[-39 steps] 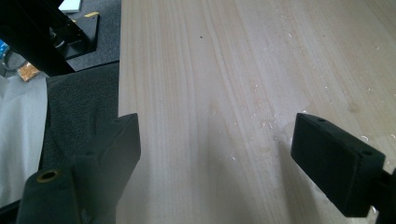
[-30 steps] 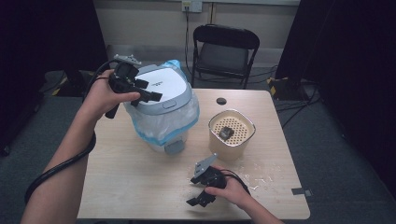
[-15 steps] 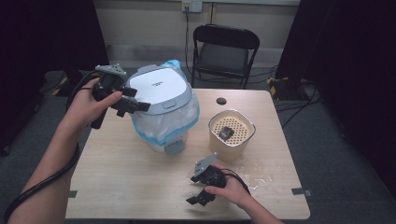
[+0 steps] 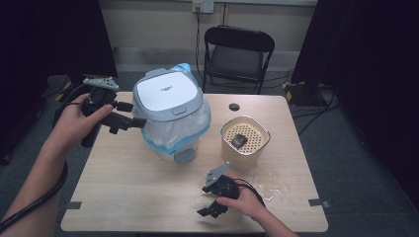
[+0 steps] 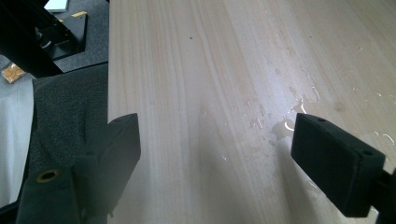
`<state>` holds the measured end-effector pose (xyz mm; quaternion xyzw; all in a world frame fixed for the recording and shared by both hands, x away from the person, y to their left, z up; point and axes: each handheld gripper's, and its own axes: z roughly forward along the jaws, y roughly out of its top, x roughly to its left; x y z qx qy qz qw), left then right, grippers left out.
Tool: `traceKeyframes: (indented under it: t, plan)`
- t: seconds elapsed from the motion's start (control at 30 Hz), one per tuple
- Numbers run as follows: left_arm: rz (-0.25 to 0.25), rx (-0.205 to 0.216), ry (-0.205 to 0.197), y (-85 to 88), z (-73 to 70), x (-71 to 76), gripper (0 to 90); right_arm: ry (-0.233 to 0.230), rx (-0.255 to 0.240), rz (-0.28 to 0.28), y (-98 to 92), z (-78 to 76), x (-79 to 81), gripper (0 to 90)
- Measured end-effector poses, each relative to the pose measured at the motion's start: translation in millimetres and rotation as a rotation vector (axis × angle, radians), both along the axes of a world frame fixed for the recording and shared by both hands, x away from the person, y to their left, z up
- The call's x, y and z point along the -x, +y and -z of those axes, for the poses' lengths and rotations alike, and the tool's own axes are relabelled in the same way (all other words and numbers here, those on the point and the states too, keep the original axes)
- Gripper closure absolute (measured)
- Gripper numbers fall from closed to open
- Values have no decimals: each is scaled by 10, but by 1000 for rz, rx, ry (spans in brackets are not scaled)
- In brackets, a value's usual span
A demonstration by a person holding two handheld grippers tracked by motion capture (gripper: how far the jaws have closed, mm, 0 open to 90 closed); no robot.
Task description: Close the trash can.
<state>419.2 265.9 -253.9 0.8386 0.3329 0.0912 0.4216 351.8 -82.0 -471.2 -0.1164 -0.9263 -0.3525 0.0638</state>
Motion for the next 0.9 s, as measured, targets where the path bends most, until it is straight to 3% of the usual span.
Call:
traceKeyframes:
  t: [0.37, 0.53, 0.9]
  plan:
    - [4, 9, 16, 147, 240, 168, 159, 4, -1, -3, -5, 6, 1, 153]
    - [-3, -8, 33, 188, 425, 204, 160, 12, 1, 5, -12, 3, 2, 153]
    - [13, 12, 69, 215, 851, 260, 160, 3, -1, -2, -13, 10, 2, 153]
